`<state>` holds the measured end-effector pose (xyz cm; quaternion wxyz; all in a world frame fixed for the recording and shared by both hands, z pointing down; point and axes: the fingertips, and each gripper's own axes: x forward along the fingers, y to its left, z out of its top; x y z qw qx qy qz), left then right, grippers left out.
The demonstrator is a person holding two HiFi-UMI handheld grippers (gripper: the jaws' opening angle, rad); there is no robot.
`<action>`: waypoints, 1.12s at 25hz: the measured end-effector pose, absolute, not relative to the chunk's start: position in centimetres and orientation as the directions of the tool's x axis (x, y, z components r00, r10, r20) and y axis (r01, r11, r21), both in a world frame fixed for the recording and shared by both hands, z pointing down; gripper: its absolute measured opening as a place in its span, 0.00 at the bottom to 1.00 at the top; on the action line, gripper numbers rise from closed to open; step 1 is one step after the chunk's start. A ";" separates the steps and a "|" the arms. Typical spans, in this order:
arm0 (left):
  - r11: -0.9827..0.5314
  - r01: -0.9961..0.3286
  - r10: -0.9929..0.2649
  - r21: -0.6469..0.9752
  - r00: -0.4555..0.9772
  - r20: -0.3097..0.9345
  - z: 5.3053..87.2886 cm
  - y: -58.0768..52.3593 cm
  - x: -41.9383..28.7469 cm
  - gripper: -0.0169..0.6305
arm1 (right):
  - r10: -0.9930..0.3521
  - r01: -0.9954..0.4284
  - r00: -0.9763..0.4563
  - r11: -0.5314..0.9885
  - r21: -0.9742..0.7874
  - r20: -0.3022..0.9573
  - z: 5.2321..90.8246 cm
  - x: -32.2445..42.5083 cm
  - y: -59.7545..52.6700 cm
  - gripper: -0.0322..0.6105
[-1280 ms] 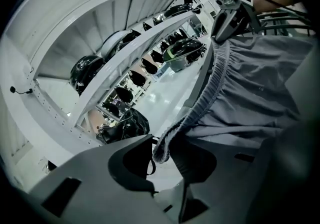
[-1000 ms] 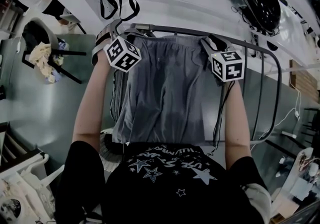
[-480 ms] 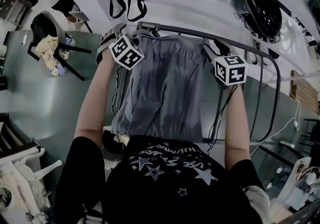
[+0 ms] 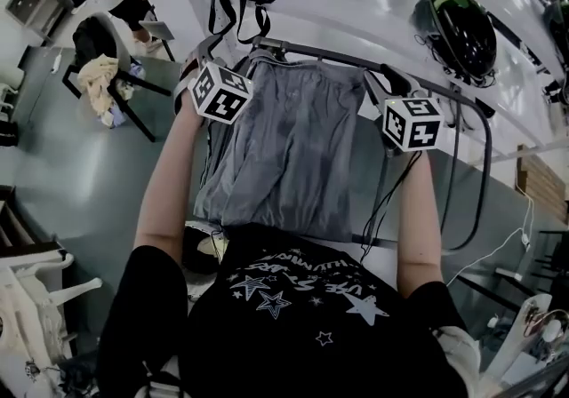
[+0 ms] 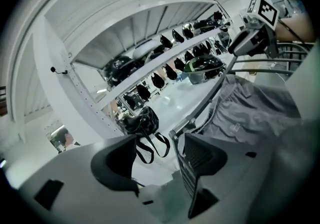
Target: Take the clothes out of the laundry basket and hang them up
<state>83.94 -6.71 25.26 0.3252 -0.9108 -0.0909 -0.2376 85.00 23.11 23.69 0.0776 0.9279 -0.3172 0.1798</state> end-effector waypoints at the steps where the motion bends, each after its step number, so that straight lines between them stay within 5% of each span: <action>1: -0.782 0.299 0.011 -0.547 0.884 0.467 24.2 -6.5 83.4 0.52 | -0.570 -0.623 0.735 -0.782 0.032 0.366 23.0 84.6 22.9 0.32; 4: -0.806 0.256 0.018 -0.533 0.912 0.411 21.7 -5.5 81.3 0.49 | -0.600 -0.642 0.734 -0.766 0.038 0.318 20.9 82.9 22.7 0.28; 15: -0.814 0.098 -0.019 -0.573 0.981 0.194 16.4 -1.9 70.4 0.10 | -0.710 -0.734 0.669 -0.678 0.045 0.219 18.3 75.0 22.3 0.07; 21: -0.811 0.029 -0.107 -0.584 0.975 0.197 17.6 -1.5 63.6 0.07 | -0.769 -0.804 0.588 -0.589 0.080 0.252 19.8 69.6 21.9 0.07; 28: -0.796 -0.199 -0.263 -0.572 0.964 0.031 13.7 -3.1 54.5 0.06 | -0.821 -0.852 0.521 -0.519 0.076 0.232 19.7 63.6 22.2 0.07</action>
